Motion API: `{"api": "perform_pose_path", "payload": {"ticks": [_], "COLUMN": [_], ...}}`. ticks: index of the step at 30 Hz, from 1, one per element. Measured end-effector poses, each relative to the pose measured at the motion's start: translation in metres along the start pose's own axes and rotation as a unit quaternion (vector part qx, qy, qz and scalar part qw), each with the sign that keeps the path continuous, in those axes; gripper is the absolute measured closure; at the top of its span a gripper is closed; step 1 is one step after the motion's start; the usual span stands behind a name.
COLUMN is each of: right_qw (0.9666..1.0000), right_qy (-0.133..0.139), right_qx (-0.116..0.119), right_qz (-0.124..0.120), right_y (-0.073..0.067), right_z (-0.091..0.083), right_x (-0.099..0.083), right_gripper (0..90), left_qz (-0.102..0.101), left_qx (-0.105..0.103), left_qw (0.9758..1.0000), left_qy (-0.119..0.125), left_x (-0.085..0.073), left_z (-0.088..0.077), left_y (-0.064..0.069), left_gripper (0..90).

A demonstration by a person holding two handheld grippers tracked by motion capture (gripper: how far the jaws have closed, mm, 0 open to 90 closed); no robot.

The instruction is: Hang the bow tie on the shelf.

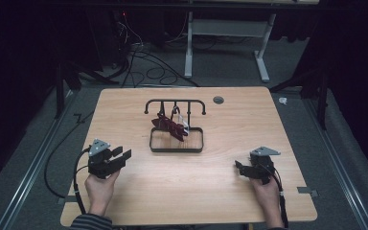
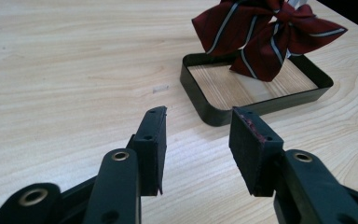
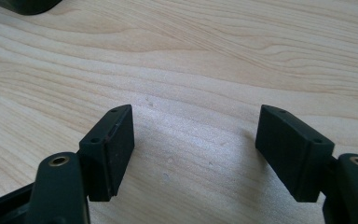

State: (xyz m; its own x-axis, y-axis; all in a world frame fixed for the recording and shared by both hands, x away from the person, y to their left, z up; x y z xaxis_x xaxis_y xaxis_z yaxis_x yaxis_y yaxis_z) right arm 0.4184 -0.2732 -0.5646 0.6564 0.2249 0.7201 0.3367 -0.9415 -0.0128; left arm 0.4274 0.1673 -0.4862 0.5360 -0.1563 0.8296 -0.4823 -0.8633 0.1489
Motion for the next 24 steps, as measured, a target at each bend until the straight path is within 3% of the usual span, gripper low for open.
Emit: {"api": "perform_pose_path", "payload": {"ticks": [12,24], "right_qw": [1.0000,1.0000], "right_qy": [0.000,0.000], "right_qx": [0.000,0.000], "right_qz": [0.000,0.000], "right_y": [0.000,0.000], "right_z": [0.000,0.000], "right_x": [0.000,0.000], "right_gripper": [29.2,29.2], "left_qz": [-0.014,-0.013], "left_qx": [-0.002,0.017], "left_qw": [0.9998,0.9989], "left_qy": [-0.015,-0.041], "left_x": [-0.015,-0.038], "left_z": [0.009,0.026], "left_y": [-0.002,-0.008], "left_gripper": [56.5,55.2]}}
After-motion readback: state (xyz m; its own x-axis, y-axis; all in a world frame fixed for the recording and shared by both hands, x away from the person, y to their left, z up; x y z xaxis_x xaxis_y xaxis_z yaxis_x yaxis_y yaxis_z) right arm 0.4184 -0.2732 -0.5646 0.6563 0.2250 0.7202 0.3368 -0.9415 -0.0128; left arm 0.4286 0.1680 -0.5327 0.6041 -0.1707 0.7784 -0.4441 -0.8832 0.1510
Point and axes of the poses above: each handheld gripper's, and its own axes: z roughly forward along the jaws, x roughly out of its top, y roughly to its right, the point moved 9 cm from there along z, roughly forward along the jaws, and after that the axes turned 2 degrees about z, right-handed, at the moved point
